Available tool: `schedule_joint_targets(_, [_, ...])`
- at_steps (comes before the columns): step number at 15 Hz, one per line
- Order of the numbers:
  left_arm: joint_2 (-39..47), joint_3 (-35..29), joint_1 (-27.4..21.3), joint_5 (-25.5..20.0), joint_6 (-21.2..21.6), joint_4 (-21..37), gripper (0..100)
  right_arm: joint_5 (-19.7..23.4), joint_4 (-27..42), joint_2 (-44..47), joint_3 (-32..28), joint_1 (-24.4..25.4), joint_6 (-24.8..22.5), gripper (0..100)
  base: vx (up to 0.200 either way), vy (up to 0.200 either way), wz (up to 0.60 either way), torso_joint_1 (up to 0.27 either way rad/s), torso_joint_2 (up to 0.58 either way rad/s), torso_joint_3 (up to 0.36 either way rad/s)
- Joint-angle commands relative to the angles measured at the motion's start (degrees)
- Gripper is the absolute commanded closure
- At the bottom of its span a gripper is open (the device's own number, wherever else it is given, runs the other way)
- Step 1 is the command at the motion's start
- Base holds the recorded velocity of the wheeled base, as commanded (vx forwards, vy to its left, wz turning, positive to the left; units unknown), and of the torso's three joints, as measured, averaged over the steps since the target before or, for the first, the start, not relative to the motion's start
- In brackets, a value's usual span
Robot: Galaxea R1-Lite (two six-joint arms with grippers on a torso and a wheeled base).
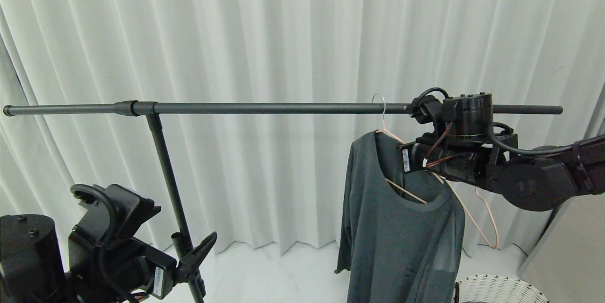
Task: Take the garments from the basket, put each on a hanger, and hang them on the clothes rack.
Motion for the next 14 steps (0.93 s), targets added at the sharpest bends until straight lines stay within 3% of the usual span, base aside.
schedule_joint_targets(1, [0.0, 0.0, -0.1, 0.0, 0.0, 0.0, 0, 0.0, 0.0, 0.2, 0.0, -0.2, 0.0, 100, 0.000, 0.000, 0.00, 0.000, 0.00, 0.000])
schedule_joint_targets(5, [0.0, 0.0, -0.7, 0.0, 0.0, -0.1, 0, -0.6, 0.1, 0.0, 0.1, -0.2, 0.1, 100, 0.000, 0.000, 0.00, 0.000, 0.00, 0.000])
schedule_joint_targets(6, [0.0, 0.0, -0.7, 0.0, 0.0, 0.0, 0, -0.8, 0.1, -0.7, 0.2, -0.2, 0.1, 0, 0.000, 0.000, 0.00, 0.000, 0.00, 0.000])
schedule_joint_targets(12, [0.0, 1.4, 0.3, 0.6, -0.1, 0.0, 0, -0.8, 0.3, -9.4, 1.1, 0.0, -0.1, 0, 0.000, 0.000, 0.00, 0.000, 0.00, 0.000])
schedule_joint_targets(14, [-0.1, 2.9, 1.9, 3.2, -0.3, 0.0, 0, -1.1, 0.7, -13.2, 3.3, -0.3, -1.5, 0, 0.000, 0.000, 0.00, 0.000, 0.00, 0.000])
